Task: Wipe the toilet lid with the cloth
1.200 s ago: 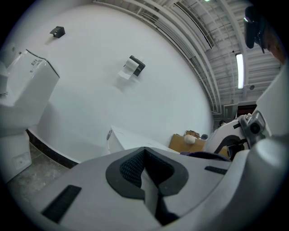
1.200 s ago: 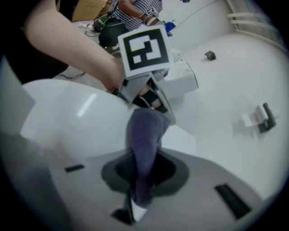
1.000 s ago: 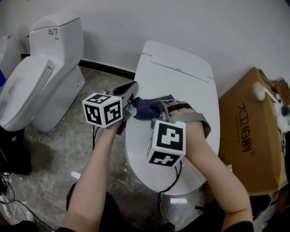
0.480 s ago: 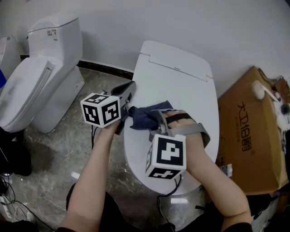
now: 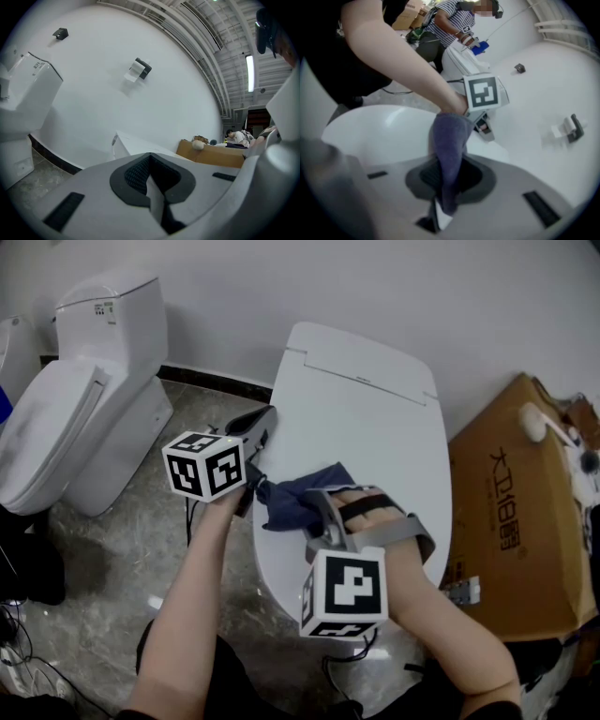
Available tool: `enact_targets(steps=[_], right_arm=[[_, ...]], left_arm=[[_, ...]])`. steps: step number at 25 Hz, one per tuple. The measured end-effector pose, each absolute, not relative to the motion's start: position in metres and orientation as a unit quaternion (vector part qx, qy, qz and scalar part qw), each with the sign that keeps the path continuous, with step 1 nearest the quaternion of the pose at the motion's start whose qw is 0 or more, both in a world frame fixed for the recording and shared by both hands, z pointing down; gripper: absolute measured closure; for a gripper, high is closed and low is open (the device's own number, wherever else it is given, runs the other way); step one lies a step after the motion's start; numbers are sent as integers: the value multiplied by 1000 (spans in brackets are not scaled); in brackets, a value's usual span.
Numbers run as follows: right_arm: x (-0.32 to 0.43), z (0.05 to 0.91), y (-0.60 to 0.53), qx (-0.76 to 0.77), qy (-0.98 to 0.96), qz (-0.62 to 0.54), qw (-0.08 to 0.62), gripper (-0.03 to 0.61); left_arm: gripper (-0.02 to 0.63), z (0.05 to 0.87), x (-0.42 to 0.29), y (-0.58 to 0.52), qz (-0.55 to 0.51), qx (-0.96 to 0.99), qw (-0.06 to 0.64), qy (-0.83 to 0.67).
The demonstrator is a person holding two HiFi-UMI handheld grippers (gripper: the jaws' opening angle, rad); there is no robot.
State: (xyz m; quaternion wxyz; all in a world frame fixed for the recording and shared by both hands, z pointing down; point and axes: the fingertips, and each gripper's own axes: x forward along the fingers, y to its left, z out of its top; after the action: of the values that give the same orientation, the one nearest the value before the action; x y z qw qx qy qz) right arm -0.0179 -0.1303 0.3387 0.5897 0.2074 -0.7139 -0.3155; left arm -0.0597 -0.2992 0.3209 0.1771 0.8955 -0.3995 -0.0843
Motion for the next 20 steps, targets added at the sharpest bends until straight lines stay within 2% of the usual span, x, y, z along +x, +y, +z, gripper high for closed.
enact_targets(steps=[8, 20], right_arm=[[-26, 338, -98, 191, -764, -284, 546, 514], [-9, 293, -90, 243, -877, -173, 377, 514]], left_arm=[[600, 321, -60, -300, -76, 893, 176, -407], [600, 321, -43, -291, 59, 901, 87, -421]])
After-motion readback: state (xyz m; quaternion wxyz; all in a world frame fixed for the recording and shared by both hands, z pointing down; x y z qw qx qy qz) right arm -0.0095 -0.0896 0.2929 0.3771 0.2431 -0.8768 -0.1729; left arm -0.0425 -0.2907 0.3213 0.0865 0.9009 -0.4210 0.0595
